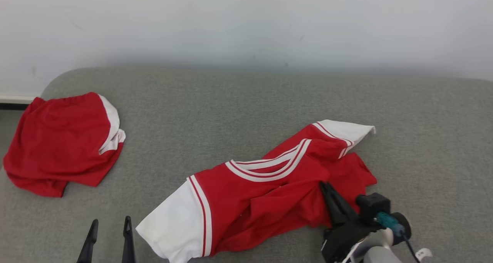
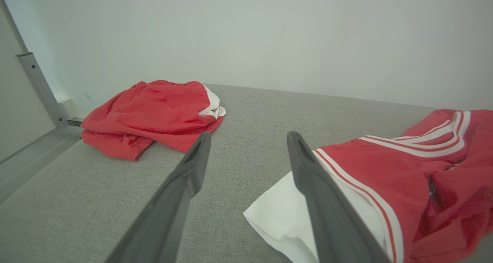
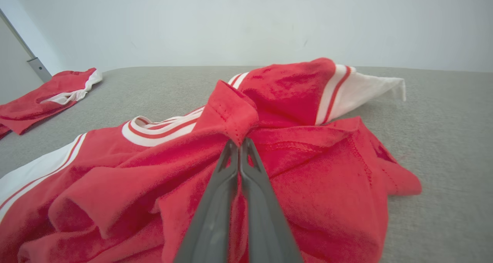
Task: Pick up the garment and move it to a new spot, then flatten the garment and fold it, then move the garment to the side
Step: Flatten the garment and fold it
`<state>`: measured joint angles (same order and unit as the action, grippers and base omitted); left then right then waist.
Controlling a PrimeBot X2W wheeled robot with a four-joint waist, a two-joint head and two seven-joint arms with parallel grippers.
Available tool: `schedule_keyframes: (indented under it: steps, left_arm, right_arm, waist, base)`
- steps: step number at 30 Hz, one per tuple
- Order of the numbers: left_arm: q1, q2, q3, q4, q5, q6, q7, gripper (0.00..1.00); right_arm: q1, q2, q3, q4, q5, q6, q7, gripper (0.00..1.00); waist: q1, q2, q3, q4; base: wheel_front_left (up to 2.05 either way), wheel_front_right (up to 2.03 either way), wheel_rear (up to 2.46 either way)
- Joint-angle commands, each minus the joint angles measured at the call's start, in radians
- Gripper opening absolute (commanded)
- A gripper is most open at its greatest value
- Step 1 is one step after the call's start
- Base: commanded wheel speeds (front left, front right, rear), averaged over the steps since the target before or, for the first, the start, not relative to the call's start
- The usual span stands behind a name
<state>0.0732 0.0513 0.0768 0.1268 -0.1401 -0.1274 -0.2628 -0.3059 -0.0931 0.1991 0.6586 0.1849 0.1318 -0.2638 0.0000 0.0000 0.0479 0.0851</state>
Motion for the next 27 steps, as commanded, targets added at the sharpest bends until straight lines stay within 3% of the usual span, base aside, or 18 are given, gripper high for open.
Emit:
schedule_keyframes:
  steps: [1, 10, 18, 27]
  left_arm:
    - [0.008, -0.001, 0.001, 0.003, -0.009, 0.003, -0.003, 1.00]
    - [0.006, -0.001, -0.017, 0.019, -0.020, 0.013, -0.003, 1.00]
    - [0.013, -0.001, -0.023, 0.027, -0.026, 0.020, -0.003, 1.00]
    - [0.018, -0.001, -0.028, 0.032, -0.039, 0.028, -0.003, 1.00]
  right_arm:
    - [0.023, -0.010, -0.010, -0.027, 0.010, -0.002, -0.001, 0.00]
    - [0.095, -0.111, -0.120, -0.207, 0.042, -0.002, -0.001, 0.00]
    - [0.115, -0.218, -0.219, -0.243, 0.064, -0.002, -0.001, 0.00]
    - [0.163, -0.234, -0.249, -0.264, 0.070, -0.002, 0.029, 0.00]
  waist:
    - [0.0000, 0.0000, -0.013, -0.026]
    - [0.0000, 0.0000, -0.028, -0.092]
    - [0.0000, 0.0000, -0.028, -0.110]
    - [0.0000, 0.0000, -0.031, -0.096]
  base:
    - [0.00, 0.00, 0.00]
    - [0.00, 0.00, 0.00]
    - [0.00, 0.00, 0.00]
    - [0.00, 0.00, 0.00]
